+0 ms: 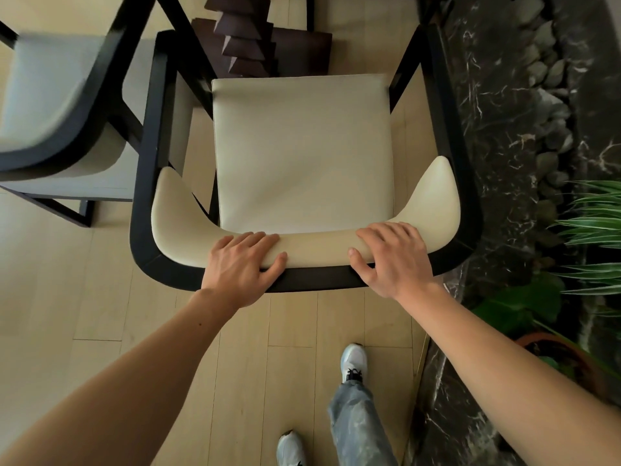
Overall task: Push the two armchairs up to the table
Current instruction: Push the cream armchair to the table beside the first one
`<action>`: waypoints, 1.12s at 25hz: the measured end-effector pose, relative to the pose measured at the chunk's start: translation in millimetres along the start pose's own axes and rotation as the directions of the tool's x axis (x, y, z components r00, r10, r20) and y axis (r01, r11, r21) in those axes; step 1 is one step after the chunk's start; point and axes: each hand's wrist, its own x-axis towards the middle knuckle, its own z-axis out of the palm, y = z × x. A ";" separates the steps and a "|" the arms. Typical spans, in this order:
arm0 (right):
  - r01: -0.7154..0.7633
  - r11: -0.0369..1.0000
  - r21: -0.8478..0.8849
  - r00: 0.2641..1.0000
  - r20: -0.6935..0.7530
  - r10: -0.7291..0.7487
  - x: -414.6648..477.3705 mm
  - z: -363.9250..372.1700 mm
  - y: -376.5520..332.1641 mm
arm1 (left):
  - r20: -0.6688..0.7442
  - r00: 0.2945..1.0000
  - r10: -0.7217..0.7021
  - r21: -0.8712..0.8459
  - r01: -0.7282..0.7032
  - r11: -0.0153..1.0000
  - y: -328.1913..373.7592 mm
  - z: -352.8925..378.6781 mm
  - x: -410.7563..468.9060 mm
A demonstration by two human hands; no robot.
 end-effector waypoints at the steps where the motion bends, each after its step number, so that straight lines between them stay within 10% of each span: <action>1: 0.001 1.000 -0.004 1.000 0.005 -0.001 7.9 -0.3 0.3 | -0.007 1.000 0.000 -0.001 0.000 1.000 -3.3 -1.8 6.7; 28: -0.030 1.000 -0.004 0.997 0.076 0.030 170.7 -15.3 6.3 | 0.080 0.997 -0.003 -0.006 0.003 1.000 -64.9 -49.4 159.0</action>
